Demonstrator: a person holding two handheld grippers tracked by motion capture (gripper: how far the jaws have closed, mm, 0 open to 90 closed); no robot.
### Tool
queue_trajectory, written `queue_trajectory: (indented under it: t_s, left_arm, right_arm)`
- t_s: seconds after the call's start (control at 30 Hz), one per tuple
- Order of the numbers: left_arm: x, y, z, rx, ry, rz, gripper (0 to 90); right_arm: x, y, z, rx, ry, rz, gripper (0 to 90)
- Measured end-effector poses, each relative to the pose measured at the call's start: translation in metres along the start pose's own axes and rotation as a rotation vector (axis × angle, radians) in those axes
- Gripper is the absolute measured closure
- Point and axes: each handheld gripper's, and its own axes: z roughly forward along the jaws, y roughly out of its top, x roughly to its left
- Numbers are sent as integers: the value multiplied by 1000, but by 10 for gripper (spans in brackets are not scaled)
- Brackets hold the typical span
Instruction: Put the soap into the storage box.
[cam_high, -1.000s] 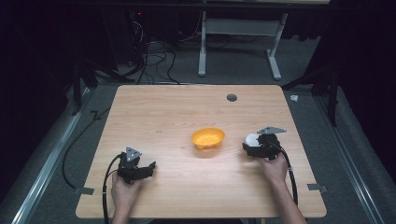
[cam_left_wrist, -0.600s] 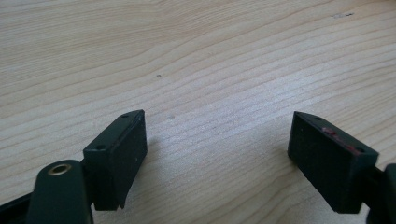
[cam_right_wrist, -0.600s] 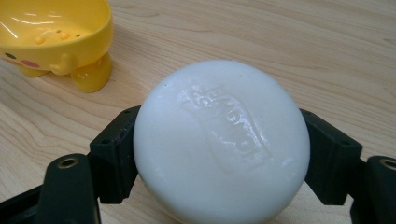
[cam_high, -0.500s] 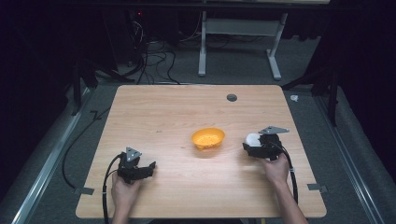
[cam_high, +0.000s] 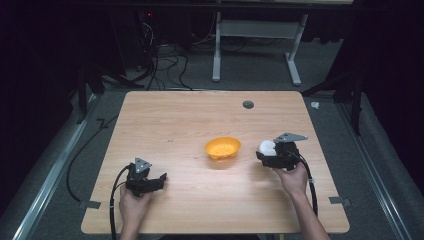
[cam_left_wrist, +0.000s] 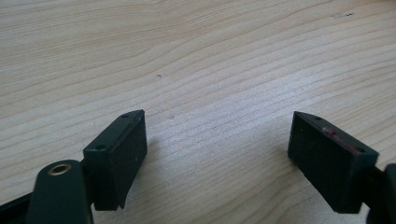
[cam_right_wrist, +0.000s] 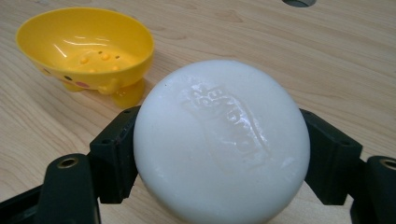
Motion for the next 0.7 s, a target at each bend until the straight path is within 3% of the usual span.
queue_trajectory:
  t_s: [0.7]
  left_arm:
    - [0, 0, 0, 0, 0, 0, 203]
  right_arm:
    - [15, 20, -4, -20, 46, -43, 250]
